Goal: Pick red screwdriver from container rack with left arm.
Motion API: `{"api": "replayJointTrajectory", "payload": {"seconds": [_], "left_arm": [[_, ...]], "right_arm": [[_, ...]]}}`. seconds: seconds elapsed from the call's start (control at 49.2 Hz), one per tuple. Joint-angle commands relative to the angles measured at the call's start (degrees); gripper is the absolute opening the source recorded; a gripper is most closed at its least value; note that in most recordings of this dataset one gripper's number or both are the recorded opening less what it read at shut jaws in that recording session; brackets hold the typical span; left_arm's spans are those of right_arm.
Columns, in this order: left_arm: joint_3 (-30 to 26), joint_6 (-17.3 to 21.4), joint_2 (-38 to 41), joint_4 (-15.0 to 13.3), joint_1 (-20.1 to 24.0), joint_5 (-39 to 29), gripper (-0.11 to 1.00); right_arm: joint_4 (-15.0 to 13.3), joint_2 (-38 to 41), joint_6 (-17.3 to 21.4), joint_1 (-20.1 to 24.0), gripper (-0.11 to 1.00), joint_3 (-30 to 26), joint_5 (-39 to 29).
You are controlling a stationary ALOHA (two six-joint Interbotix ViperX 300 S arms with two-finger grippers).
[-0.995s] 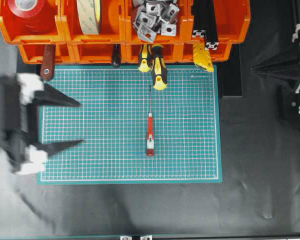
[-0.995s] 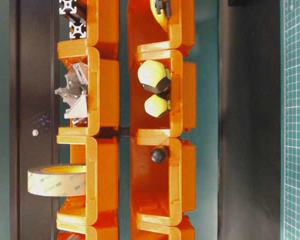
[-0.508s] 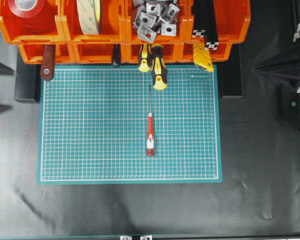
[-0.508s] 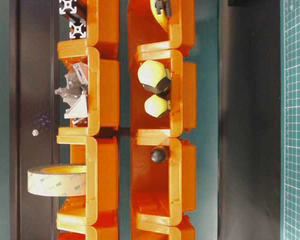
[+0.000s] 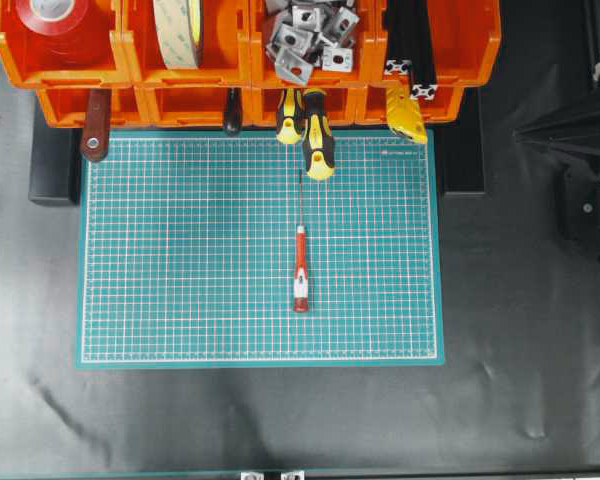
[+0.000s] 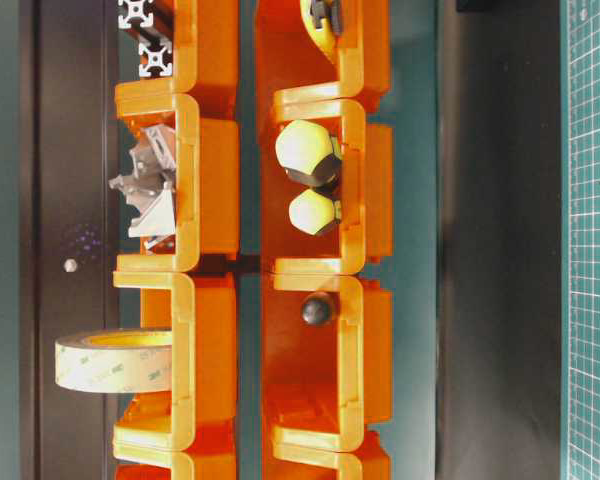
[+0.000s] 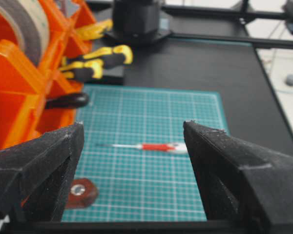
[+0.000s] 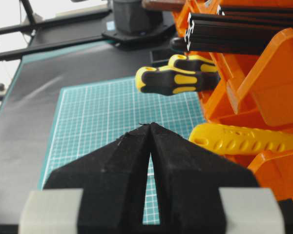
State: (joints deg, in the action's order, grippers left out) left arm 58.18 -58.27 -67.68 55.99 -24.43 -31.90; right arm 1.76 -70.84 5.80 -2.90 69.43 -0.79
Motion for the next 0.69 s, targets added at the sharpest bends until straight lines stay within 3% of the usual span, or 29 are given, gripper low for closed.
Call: {"api": "replayJointTrajectory", "payload": {"seconds": [0.0, 0.67], "left_arm": [[-0.62, 0.44, 0.35, 0.26, 1.85, 1.58, 0.79], [0.70, -0.26, -2.37, 0.26, 9.23, 3.34, 0.79]], "right_arm": [[-0.09, 0.53, -0.26, 0.00, -0.01, -1.14, 0.53], [0.09, 1.05, 0.26, 0.00, -0.01, -0.62, 0.79]]}}
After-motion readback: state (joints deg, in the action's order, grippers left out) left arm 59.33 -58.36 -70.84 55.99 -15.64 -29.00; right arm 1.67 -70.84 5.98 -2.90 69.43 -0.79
